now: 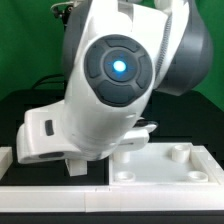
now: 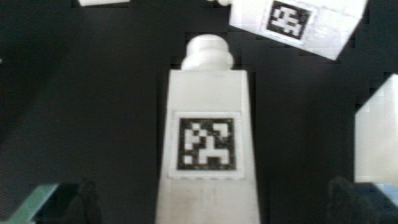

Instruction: Assemble one leg

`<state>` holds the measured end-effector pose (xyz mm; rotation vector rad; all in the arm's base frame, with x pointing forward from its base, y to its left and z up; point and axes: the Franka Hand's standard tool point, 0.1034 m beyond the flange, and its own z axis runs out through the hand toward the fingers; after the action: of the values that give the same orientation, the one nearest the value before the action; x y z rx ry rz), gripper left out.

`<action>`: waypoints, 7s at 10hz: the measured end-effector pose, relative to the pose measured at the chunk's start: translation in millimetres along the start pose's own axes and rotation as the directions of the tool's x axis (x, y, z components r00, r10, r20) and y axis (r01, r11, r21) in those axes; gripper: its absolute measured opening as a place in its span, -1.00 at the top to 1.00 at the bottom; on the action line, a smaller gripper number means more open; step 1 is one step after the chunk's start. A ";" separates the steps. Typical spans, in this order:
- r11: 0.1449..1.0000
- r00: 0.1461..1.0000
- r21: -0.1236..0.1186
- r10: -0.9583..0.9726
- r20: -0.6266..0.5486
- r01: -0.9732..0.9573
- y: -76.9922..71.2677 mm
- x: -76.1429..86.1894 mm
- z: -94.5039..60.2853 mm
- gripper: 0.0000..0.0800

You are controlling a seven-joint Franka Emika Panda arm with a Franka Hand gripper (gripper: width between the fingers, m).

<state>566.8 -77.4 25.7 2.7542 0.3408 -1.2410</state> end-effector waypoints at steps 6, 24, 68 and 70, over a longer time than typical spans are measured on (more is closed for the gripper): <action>1.000 0.999 -0.001 0.012 0.037 -0.012 10.0 1.0 13.2 -0.62; 0.992 0.918 0.013 0.125 -0.378 -0.129 -46.5 -38.6 -89.1 0.29; 0.988 0.101 0.084 0.098 -0.990 -0.126 -170.8 22.8 -125.5 0.28; 0.989 0.107 0.082 0.096 -0.990 -0.125 -172.2 25.0 -121.8 0.28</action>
Offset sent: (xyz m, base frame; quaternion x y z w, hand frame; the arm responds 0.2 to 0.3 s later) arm 0.0026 -0.0237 0.0015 -0.0077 -0.0794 0.0072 0.9968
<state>629.4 115.9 87.5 2.9824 0.1698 0.9480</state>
